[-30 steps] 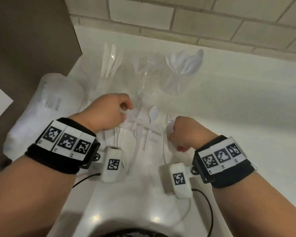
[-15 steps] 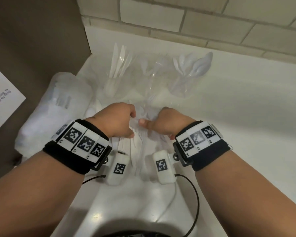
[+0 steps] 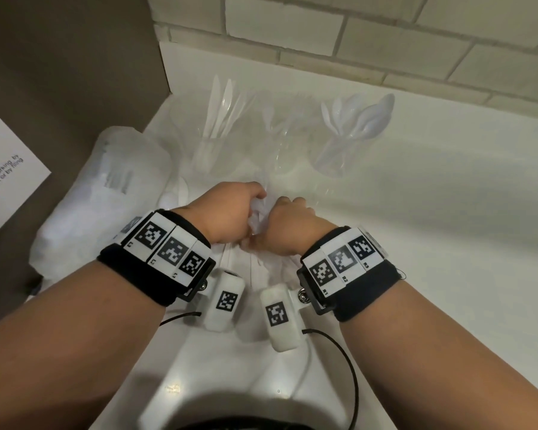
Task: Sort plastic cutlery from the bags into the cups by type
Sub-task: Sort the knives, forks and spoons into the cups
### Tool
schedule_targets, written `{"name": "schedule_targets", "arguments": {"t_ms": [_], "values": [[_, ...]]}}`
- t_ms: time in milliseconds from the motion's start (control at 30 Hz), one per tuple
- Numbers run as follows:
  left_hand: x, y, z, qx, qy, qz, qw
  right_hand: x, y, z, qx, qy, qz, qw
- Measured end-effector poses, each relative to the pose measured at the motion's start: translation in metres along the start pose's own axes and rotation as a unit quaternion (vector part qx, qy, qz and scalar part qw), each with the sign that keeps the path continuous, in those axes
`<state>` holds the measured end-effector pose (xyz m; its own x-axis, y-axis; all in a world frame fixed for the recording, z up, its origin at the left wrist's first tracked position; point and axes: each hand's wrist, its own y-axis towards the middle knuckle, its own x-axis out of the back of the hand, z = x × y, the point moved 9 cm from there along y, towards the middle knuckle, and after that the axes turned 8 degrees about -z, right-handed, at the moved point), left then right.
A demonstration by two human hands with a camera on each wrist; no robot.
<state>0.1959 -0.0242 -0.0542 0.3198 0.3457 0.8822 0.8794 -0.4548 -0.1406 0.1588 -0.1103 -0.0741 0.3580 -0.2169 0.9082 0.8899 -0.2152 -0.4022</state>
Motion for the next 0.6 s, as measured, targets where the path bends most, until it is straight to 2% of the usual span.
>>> {"name": "schedule_targets", "arguments": {"t_ms": [267, 433, 600], "values": [[-0.008, 0.001, 0.004, 0.055, -0.071, 0.01, 0.996, 0.005, -0.003, 0.0, 0.004, 0.007, -0.018, 1.0], [-0.006, -0.001, 0.01, 0.076, -0.089, 0.021, 0.993, 0.001, 0.0, 0.001, -0.013, 0.056, -0.033, 0.998], [0.015, 0.002, 0.02, 0.099, -0.055, -0.045, 0.993, 0.001, 0.002, 0.001, -0.002, 0.067, -0.054, 0.996]]}}
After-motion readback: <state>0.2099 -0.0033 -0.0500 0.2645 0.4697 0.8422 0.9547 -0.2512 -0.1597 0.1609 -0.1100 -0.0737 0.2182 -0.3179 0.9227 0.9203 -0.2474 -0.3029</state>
